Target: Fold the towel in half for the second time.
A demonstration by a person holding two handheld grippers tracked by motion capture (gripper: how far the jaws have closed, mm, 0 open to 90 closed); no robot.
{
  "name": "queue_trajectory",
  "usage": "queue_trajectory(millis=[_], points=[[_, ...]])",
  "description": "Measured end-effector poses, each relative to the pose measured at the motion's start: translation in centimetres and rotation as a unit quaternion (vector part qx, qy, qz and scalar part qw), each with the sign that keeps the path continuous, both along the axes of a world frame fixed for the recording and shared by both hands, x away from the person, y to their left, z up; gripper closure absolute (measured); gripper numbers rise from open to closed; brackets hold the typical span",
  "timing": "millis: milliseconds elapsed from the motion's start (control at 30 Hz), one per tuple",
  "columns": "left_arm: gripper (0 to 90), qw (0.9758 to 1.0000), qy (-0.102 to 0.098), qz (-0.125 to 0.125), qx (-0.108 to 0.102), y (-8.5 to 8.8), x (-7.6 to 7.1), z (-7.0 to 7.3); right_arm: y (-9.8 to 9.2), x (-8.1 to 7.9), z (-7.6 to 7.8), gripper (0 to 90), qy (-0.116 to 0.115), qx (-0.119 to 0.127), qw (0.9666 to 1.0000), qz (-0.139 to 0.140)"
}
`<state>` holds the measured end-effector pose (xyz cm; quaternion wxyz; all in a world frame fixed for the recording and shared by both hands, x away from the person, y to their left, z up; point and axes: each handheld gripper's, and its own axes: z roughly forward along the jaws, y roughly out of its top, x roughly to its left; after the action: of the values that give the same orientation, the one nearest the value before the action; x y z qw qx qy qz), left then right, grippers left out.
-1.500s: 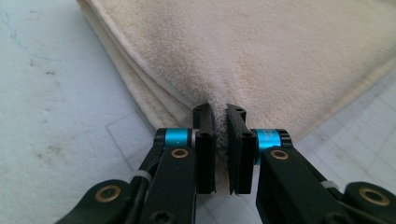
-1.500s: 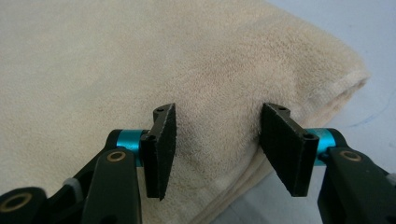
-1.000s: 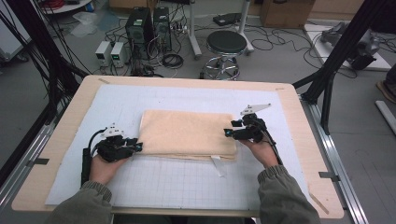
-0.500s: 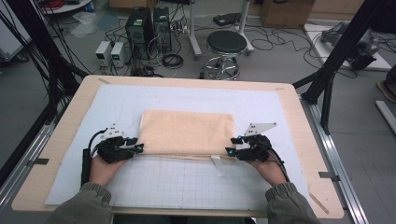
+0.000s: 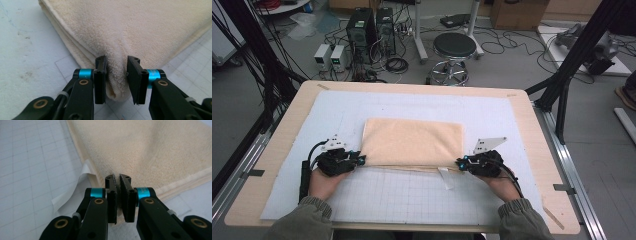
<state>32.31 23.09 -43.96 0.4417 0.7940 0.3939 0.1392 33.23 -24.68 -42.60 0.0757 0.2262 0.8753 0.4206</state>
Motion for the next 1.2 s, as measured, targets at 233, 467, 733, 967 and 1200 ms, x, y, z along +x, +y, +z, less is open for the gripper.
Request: queue_trajectory(millis=[233,467,733,967,1200], points=[[59.0,0.9998,-0.013,0.003,-0.018,0.6,-0.3,0.4,-0.4,-0.1,0.6,55.3,-0.004,0.047,0.9983,-0.034],[45.9,0.9993,-0.033,-0.009,-0.016,0.2,-0.9,0.9,-0.8,0.2,0.8,38.9,-0.001,0.072,0.9948,-0.073],[34.8,0.9980,-0.058,-0.009,-0.022,0.3,-1.7,1.7,-0.7,-0.2,1.2,29.8,-0.016,0.076,0.9926,-0.094],[28.6,0.9977,-0.064,-0.010,-0.020,0.5,-2.5,2.0,-0.4,-0.9,1.3,22.4,-0.017,0.079,0.9922,-0.095],[21.6,0.9972,-0.073,-0.007,-0.017,0.6,-3.6,2.3,-0.6,-1.9,1.6,17.6,-0.020,0.081,0.9919,-0.095]])
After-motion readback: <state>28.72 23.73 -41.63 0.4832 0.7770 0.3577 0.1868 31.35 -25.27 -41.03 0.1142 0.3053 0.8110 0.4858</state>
